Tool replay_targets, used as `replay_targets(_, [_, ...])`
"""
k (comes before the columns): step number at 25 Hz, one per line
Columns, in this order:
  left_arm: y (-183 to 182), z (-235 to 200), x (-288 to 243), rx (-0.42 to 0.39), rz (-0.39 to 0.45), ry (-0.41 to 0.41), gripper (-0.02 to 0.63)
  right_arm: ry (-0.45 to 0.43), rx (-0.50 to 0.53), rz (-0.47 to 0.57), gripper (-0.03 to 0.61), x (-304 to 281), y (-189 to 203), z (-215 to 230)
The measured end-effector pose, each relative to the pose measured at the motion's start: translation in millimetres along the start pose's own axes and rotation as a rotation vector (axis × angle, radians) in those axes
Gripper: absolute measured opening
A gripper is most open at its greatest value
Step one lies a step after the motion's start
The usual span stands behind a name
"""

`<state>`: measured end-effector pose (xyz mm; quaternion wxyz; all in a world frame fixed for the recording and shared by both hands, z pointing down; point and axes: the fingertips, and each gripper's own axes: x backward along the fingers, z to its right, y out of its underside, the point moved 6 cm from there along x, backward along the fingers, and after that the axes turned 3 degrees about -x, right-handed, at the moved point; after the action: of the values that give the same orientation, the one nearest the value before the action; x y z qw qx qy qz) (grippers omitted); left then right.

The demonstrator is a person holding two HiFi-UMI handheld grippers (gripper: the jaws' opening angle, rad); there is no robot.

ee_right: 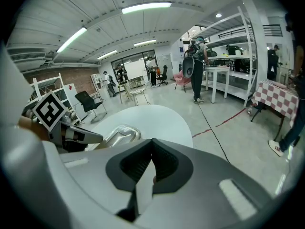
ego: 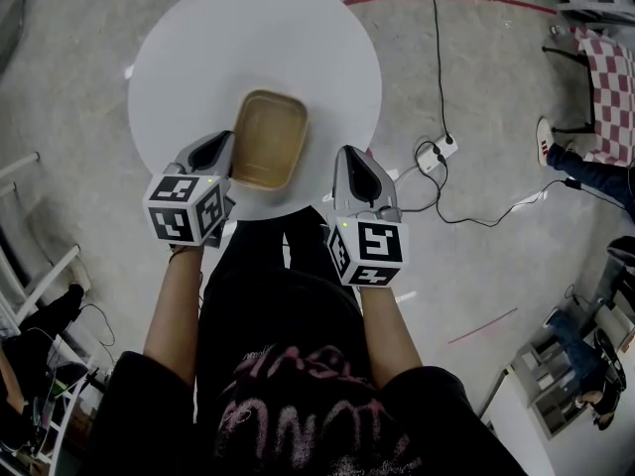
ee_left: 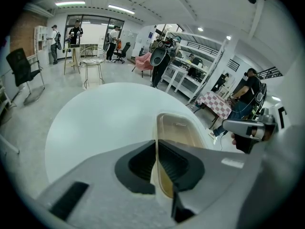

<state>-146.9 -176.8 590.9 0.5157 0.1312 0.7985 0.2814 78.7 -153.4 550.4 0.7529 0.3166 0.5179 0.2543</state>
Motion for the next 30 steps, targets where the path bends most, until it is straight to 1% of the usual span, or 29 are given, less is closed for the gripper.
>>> replay_targets(14, [-10,13,10,-0.02,0.042,0.012,0.015,0.002,-0.003,0.03,0.006,8,-9,4])
replay_targets(19, [-8,18,21,-0.025,0.068,0.01,0.015,-0.001,0.002,0.05,0.006,17,-9,-1])
replay_targets(30, [-21,34,47,-0.057,0.131,0.006,0.015,0.001,0.012,0.107,0.006,39,-25,-6])
